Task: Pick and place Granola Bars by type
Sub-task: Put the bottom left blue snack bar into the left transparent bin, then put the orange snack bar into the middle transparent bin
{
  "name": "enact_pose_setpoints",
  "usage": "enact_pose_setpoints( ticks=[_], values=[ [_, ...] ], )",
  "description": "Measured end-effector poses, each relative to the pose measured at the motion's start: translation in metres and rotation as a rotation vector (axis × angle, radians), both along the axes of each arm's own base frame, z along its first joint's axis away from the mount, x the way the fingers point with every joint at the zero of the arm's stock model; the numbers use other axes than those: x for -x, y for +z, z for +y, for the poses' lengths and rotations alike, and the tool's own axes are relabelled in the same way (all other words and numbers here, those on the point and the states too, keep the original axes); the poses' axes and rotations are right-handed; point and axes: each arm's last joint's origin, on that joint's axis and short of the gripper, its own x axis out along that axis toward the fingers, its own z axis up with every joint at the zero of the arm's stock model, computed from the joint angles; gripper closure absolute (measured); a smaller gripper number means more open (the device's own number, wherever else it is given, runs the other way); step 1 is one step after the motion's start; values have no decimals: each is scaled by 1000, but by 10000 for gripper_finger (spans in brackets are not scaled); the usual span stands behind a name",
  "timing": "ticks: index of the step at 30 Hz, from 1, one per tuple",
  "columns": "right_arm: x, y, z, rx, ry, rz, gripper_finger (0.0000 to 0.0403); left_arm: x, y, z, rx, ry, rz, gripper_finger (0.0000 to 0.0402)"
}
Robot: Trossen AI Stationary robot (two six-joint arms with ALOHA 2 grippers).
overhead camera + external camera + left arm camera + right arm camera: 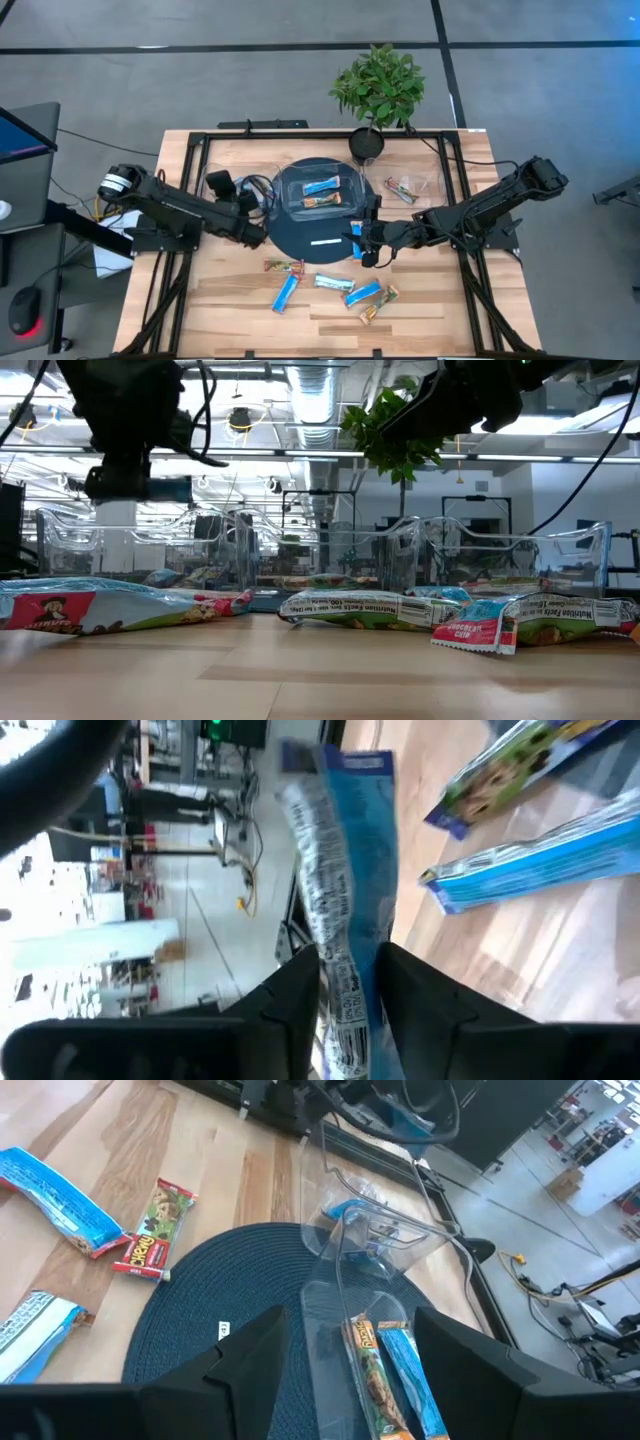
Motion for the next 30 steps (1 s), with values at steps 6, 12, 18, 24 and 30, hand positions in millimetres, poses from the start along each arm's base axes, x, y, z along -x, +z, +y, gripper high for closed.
enact_pose_setpoints(
  ticks=[6, 12, 18, 24, 30],
  values=[
    [0, 0, 0, 0, 0, 0, 187, -4, -3, 10, 18, 21, 4, 251],
    [0, 0, 0, 0, 0, 0, 187, -4, -3, 12, 19, 5, 39, 226],
    [0, 0, 0, -8, -4, -3, 187, 0, 3, 13, -31, -10, 91, 223],
    [-1, 1, 0, -26, 1, -16, 187, -1, 24, -3, -123, -101, -53, 223],
    [-2, 1, 4, -88, 105, -9, 187, 13, 50, -33, -218, -291, -329, 223]
  ],
)
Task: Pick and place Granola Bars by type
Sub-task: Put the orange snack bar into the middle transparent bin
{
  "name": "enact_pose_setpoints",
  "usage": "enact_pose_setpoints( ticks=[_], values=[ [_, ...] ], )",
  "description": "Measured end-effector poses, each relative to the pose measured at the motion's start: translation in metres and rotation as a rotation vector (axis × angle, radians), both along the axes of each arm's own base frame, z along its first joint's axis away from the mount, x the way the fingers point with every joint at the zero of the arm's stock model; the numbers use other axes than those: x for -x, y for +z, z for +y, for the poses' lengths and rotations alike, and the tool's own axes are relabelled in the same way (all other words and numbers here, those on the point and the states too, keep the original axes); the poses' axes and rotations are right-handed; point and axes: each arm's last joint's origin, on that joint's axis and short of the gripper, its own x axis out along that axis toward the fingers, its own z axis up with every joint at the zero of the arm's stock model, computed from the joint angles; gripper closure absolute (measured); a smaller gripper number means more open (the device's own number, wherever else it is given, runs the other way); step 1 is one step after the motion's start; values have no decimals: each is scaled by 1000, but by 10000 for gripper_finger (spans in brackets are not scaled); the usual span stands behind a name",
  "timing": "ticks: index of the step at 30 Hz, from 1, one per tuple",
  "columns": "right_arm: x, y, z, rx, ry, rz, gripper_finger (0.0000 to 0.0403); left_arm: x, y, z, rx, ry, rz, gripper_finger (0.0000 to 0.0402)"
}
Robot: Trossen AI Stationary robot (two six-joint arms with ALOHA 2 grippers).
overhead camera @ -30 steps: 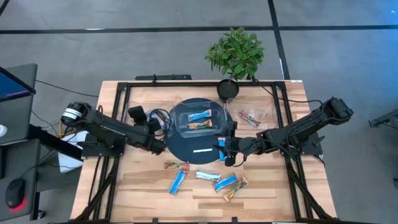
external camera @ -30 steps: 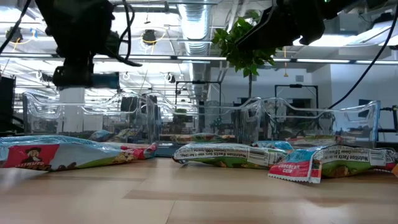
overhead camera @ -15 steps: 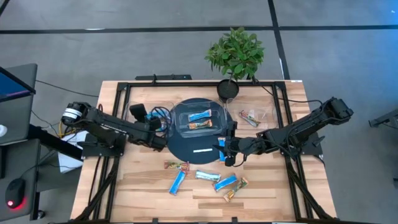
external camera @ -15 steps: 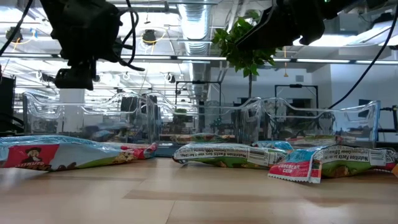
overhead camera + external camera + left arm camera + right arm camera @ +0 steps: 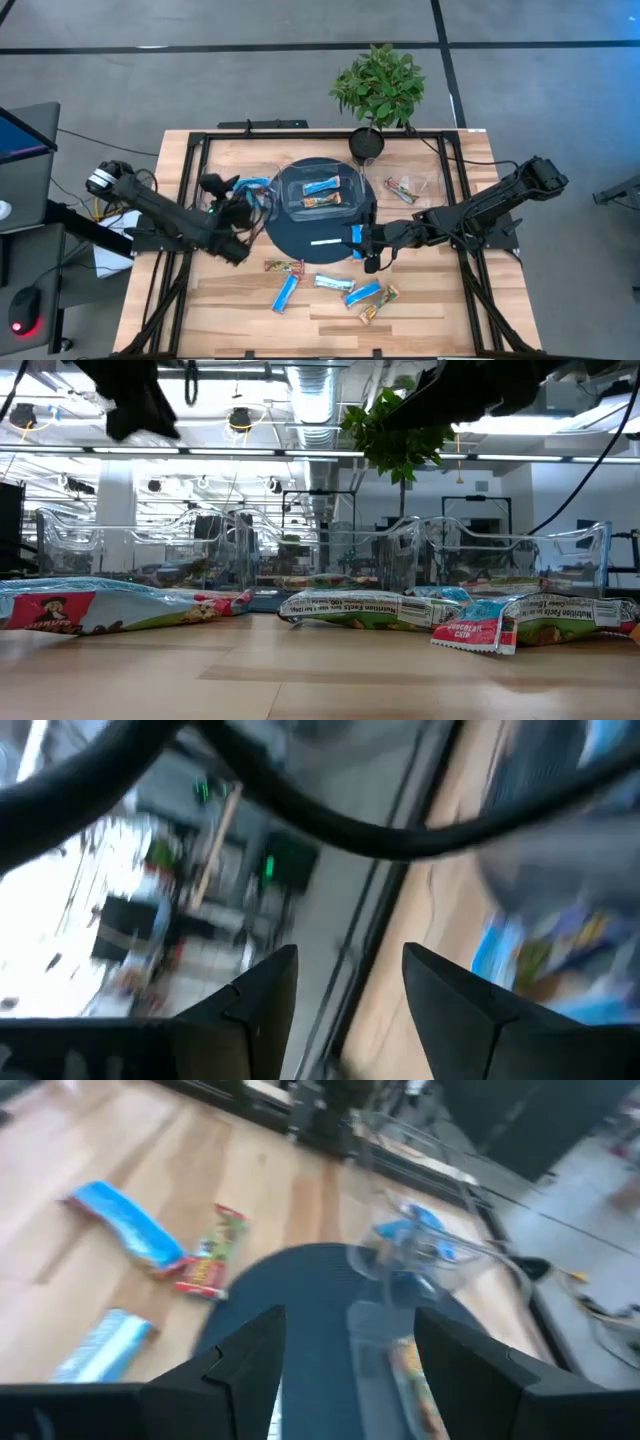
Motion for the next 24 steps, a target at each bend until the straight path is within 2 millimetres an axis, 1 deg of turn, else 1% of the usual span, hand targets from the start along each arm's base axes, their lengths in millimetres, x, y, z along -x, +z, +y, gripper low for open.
enact_pose_setpoints(
  ticks=[5, 8, 10, 12, 16, 20, 24],
  values=[
    [0, 1, 3, -76, 51, -4, 187, 25, 15, -27, 15, -188, -247, 223],
    [-2, -5, 4, -137, 55, 23, 187, 42, 13, -40, 5, -321, -364, 223],
    [-2, -14, 4, -144, 45, 84, 187, 51, 8, -47, 5, -394, -433, 223],
    [-4, -17, 5, -180, 17, 103, 187, 58, 1, -52, 18, -445, -480, 223],
    [-5, -22, 3, -230, -123, 174, 187, 66, -20, -56, 56, -491, -527, 223],
    [-10, -17, 1, -289, -230, 207, 187, 72, -43, -55, 47, -521, -512, 223],
    [-18, -11, 0, -401, -339, 224, 187, 75, -49, -52, -2, -546, -470, 223]
  ],
)
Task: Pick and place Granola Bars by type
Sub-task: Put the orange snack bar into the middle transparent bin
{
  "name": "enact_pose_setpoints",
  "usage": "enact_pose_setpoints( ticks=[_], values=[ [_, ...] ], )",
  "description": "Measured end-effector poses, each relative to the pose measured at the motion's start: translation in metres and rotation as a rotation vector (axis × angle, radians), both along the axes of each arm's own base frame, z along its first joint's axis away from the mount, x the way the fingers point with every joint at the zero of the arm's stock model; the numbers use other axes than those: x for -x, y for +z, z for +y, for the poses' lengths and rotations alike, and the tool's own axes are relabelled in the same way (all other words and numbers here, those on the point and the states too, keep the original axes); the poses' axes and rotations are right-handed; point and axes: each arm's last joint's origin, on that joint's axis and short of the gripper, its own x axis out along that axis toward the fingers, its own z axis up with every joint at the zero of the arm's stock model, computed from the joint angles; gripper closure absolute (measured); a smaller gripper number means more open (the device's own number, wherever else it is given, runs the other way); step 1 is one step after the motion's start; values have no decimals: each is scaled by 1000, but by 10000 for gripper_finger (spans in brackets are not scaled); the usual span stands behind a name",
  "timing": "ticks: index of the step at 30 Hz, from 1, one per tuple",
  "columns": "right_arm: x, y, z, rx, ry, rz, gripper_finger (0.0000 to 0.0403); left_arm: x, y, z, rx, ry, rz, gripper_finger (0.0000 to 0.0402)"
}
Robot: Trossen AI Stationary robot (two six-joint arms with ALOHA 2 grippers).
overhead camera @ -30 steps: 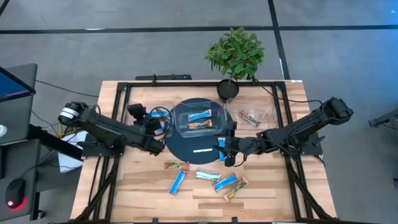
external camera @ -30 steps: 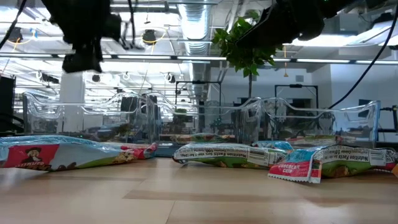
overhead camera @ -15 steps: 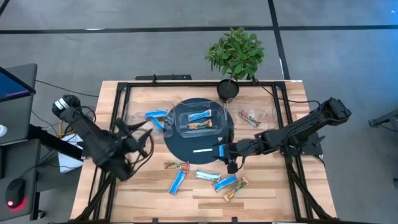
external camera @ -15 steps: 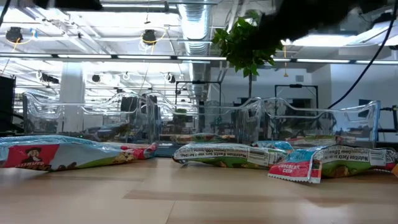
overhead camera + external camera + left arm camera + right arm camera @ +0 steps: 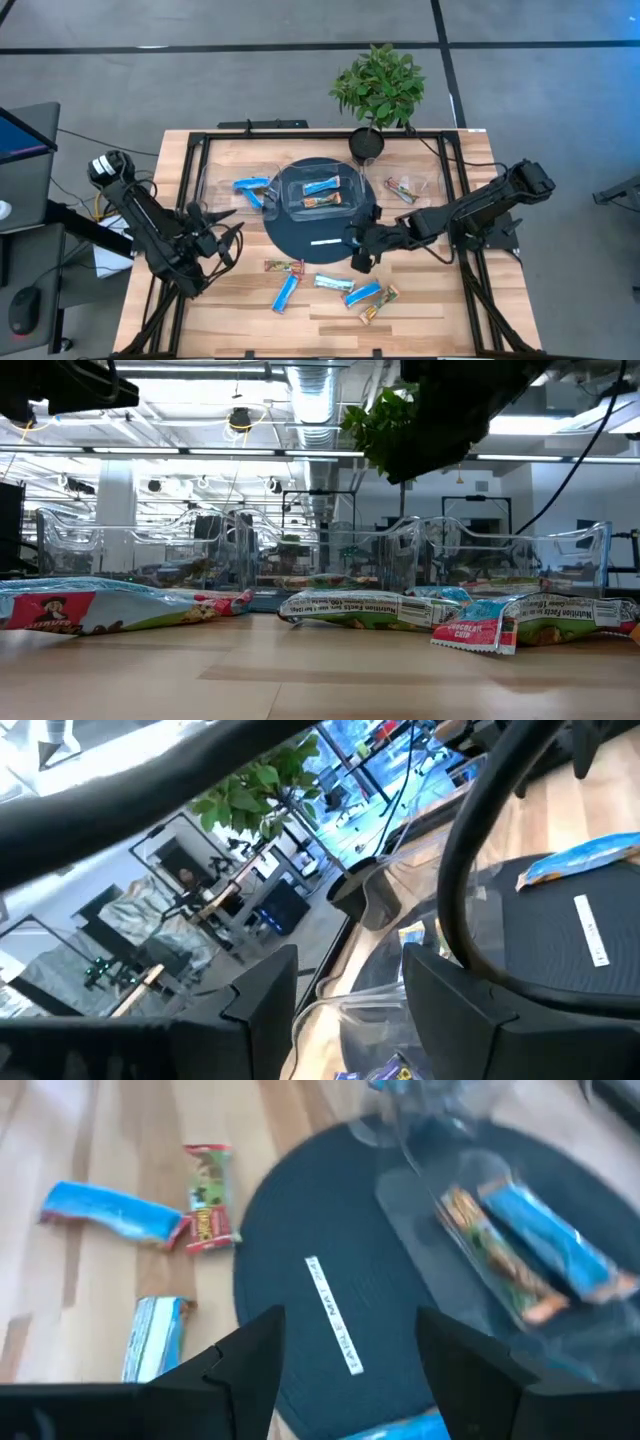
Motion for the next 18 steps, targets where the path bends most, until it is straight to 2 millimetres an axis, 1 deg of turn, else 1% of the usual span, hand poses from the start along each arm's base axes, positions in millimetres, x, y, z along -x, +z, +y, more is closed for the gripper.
enact_pose_setpoints(
  ticks=[4, 9, 11, 15, 18],
  values=[
    [-5, -5, -1, -94, -139, 59, 187, 0, 3, -1, -9, -8, 5, 223],
    [-9, -13, 4, -204, -331, 153, 187, 0, 3, -1, -22, -12, -1, 223],
    [-8, -17, 6, -215, -395, 207, 187, 0, 3, -1, -31, -18, -11, 223],
    [-8, -21, 12, -242, -498, 253, 187, 0, 4, -1, -43, -21, -13, 223],
    [-9, -30, 13, -271, -569, 271, 187, 0, 4, -1, -51, -21, -9, 223]
  ],
)
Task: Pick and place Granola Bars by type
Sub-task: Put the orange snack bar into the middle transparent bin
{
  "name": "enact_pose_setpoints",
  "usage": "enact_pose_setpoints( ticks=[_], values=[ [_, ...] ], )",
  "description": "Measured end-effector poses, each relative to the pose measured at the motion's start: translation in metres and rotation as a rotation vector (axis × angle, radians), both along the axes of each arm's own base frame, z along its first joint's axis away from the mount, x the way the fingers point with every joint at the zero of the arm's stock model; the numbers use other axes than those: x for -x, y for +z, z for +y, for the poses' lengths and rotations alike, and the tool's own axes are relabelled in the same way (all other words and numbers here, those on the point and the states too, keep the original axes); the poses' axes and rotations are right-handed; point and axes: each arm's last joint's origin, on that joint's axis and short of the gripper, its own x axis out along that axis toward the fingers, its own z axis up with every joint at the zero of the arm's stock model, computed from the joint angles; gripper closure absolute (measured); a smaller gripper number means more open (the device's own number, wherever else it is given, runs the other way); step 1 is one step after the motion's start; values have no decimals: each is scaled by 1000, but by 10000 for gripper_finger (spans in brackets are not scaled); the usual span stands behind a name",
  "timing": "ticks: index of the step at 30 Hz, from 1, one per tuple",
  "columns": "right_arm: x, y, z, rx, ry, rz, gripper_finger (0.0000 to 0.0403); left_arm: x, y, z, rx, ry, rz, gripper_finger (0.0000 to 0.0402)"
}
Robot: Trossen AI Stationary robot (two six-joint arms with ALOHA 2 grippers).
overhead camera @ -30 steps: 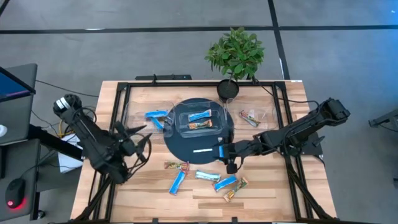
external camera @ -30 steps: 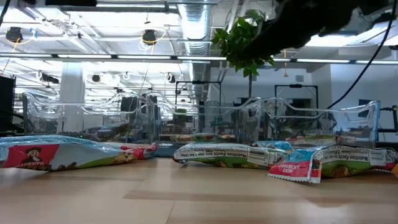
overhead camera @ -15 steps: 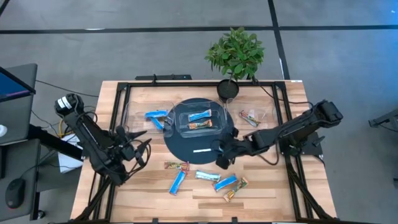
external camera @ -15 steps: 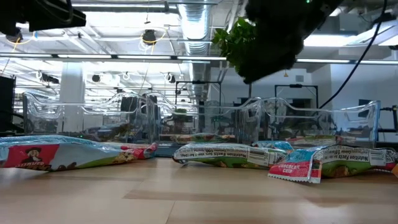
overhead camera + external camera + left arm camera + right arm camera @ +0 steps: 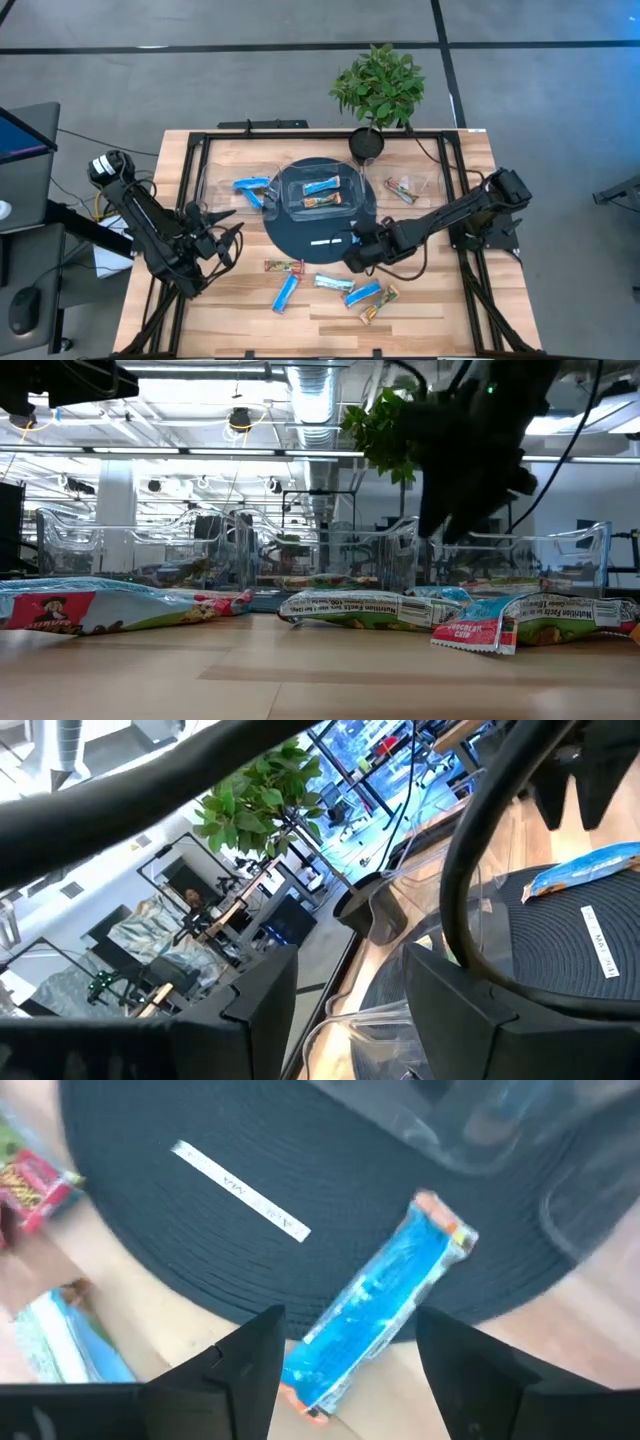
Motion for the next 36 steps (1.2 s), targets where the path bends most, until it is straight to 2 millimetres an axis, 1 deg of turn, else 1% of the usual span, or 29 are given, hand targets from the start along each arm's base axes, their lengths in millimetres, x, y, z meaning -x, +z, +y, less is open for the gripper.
enact_pose_setpoints(
  ticks=[4, 11, 16, 27, 34, 36],
  values=[
    [-1, -11, 0, -36, -63, 41, 187, 0, 0, 0, -3, 0, 2, 223],
    [-6, -27, 2, -27, -85, 64, 187, 0, 0, 0, -7, 0, 4, 223],
    [-9, -38, -2, -11, -99, 92, 187, 0, 0, 0, -8, 0, 5, 223],
    [-11, -40, -6, -8, -113, 94, 187, 0, 0, 0, -8, 0, 4, 223],
    [-17, -60, -7, -33, -119, 145, 187, 0, 0, 0, -4, 0, 2, 223],
    [-18, -62, -9, -33, -120, 150, 187, 0, 0, 0, -4, 0, 1, 223]
  ],
)
